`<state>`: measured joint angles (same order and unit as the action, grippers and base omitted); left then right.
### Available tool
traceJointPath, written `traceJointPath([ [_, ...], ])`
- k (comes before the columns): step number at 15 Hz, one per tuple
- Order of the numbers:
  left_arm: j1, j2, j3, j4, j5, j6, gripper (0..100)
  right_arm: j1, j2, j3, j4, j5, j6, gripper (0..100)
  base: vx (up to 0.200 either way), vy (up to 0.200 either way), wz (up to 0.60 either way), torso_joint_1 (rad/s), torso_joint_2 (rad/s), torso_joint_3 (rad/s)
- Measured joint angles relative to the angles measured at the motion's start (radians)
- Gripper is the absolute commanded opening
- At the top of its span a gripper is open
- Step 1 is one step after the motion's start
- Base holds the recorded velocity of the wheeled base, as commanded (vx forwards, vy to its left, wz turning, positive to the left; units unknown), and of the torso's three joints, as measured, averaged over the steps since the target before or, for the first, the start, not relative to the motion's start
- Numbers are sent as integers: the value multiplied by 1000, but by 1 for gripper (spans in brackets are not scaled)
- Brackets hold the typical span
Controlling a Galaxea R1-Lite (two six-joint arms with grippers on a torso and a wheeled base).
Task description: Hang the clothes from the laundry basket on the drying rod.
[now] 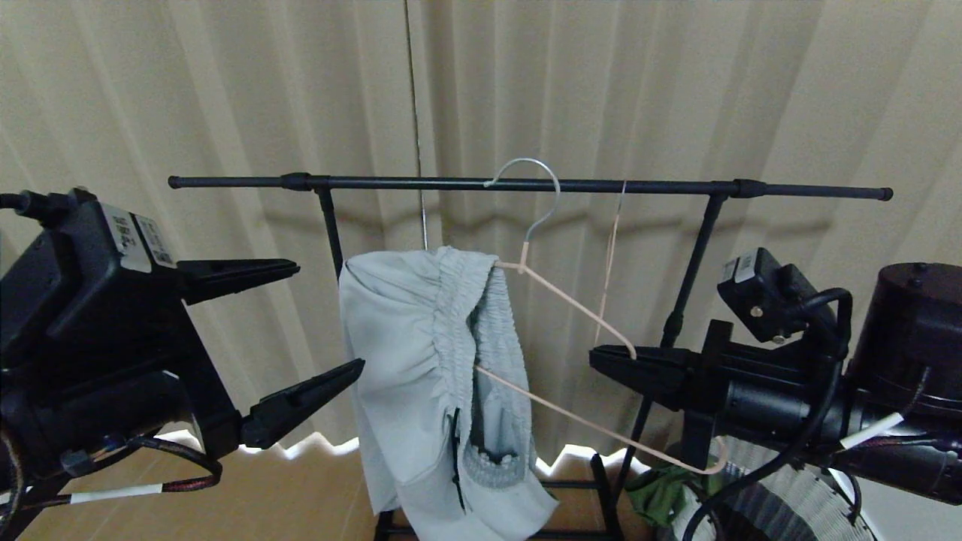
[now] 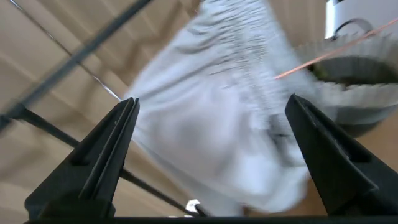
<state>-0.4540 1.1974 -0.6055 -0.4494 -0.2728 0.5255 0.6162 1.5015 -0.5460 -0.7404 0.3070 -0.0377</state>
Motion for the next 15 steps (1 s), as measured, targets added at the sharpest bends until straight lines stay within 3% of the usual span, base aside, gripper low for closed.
traceJointPath([
  [5, 6, 37, -5, -6, -3, 164, 100, 3, -27, 54, -1, 48, -38, 0, 0, 0, 0, 0, 0, 0],
  [8, 0, 87, -26, -6, -3, 225, 100, 33, -31, 78, -6, 50, -39, 0, 0, 0, 0, 0, 0, 0],
  [15, -18, 187, -75, -19, -5, 236, 100, 110, -36, 94, -7, 66, -86, 0, 0, 0, 0, 0, 0, 0],
])
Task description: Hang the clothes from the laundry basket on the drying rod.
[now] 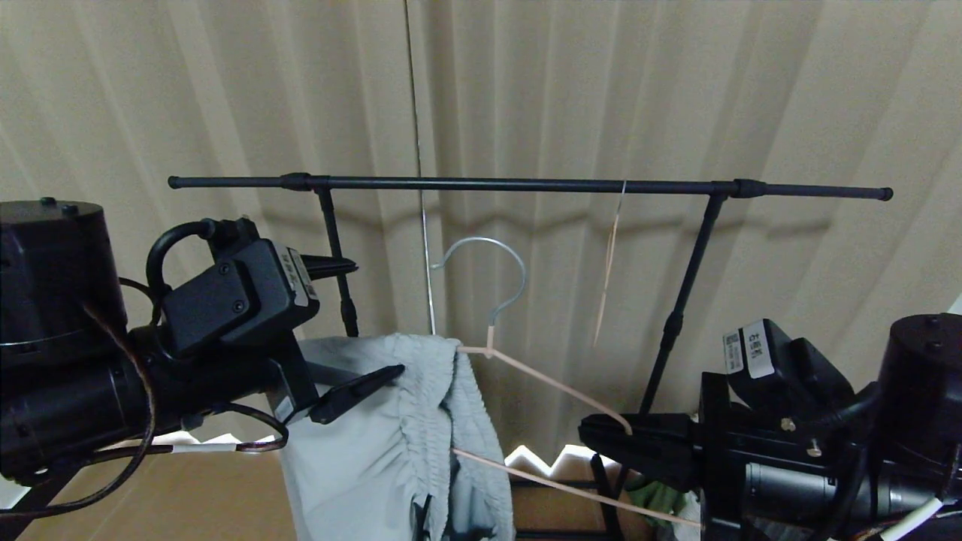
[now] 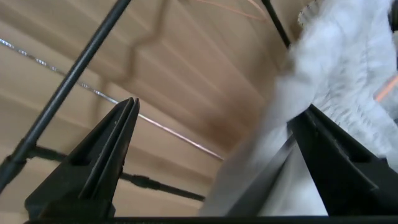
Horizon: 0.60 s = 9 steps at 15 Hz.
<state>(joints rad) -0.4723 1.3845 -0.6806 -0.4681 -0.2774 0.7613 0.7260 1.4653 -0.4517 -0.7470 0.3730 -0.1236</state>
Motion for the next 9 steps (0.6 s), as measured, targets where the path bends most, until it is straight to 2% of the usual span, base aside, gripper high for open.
traceJointPath([
  [5, -20, 14, 3, -3, 0, 0, 100, 40, -8, 0, 0, 0, 0, 0, 0, 0, 0, 0, 0, 0],
  [6, -21, 14, 4, -3, 0, 0, 0, 42, -9, 0, 0, 0, 0, 0, 0, 0, 0, 0, 0, 0],
  [9, -22, 16, 10, -3, -1, 0, 0, 45, -10, -1, -2, 4, 0, 0, 0, 0, 0, 0, 0, 0],
])
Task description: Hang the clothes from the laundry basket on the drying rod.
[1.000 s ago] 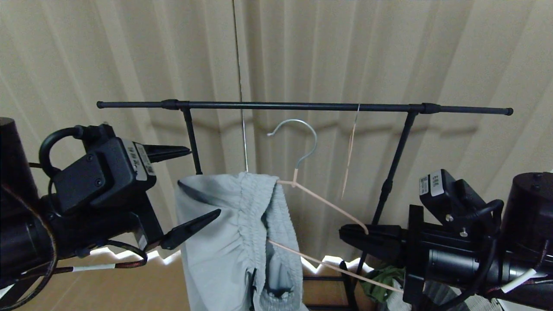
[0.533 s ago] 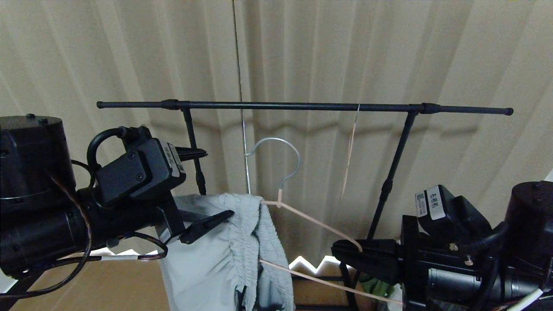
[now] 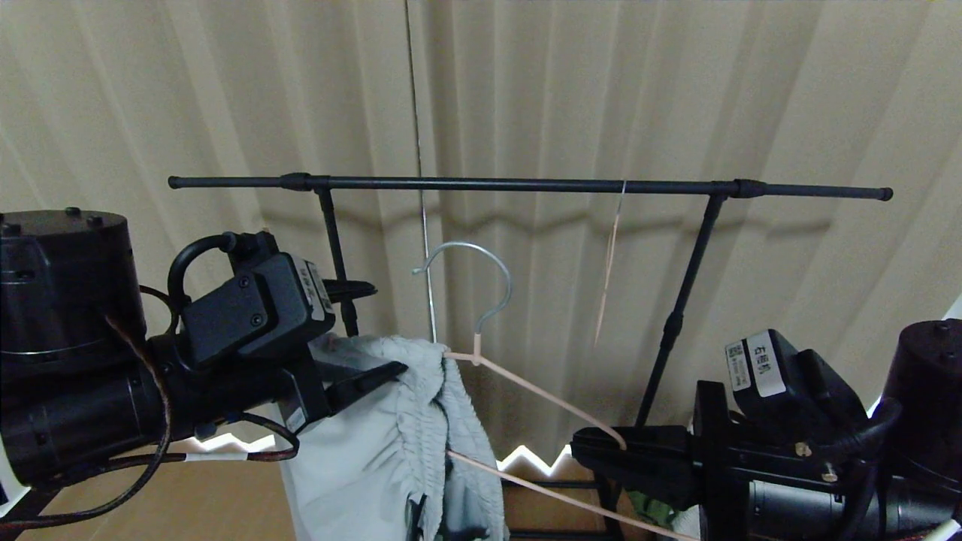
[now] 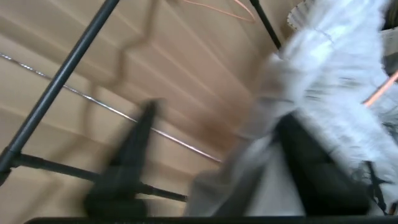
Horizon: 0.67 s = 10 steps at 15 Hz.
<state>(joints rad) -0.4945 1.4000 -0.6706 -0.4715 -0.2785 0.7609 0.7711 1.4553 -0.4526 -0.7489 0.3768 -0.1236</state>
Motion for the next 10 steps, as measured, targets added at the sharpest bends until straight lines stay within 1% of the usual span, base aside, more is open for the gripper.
traceJointPath([
  [2, 0, 0, 7, 0, -6, 0, 0, 0, 0, 0, 0, 7, 0, 0, 0, 0, 0, 0, 0, 0],
  [4, 5, 0, 9, -1, -47, 0, 0, -1, 0, 0, 1, 8, 0, 0, 0, 0, 0, 0, 0, 0],
  [5, 7, 0, 11, -1, -54, -1, 0, -1, -1, 0, 0, 8, 0, 0, 0, 0, 0, 0, 0, 0],
  [8, 10, 0, 19, -5, -56, -2, 0, -1, -1, -1, 1, 7, -1, 0, 0, 0, 0, 0, 0, 0],
  [9, 11, 0, 19, -9, -55, -4, 0, -1, -2, -1, 0, 7, -2, 100, 0, 0, 0, 0, 0, 0],
  [10, 10, 1, 22, -17, -56, -4, 0, -1, -5, -3, -6, 6, -3, 100, 0, 0, 0, 0, 0, 0],
])
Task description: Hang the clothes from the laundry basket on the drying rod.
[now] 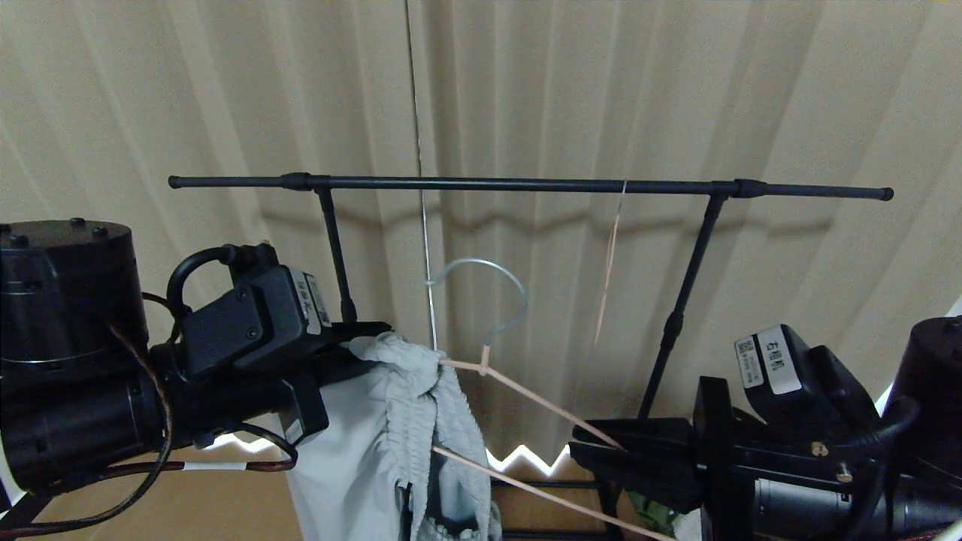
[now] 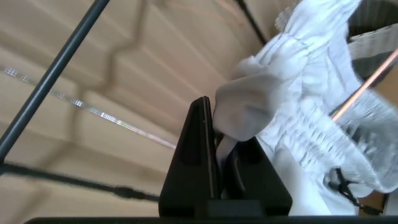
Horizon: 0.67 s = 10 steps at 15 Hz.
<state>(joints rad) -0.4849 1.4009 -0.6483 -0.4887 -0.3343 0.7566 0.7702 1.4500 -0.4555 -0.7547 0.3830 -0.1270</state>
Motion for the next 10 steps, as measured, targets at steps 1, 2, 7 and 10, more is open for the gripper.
traceJointPath([
  [1, 2, 1, 0, -10, 3, 0, 0, 0, -3, 3, 3, -4, 0, 100, 0, 0, 0, 0, 0, 0],
  [2, 2, 1, 0, -13, 6, -1, 0, -1, -5, 3, 5, -10, 0, 100, 0, 0, 0, 0, 0, 0],
  [7, 76, -4, 23, -17, 120, -7, 0, -32, -25, 1, 4, -131, -5, 100, 0, 0, 0, 0, 0, 0],
  [10, 105, -5, 33, -17, 311, -155, 0, -70, -41, 3, -8, -153, -40, 100, 0, 0, 0, 0, 0, 0],
])
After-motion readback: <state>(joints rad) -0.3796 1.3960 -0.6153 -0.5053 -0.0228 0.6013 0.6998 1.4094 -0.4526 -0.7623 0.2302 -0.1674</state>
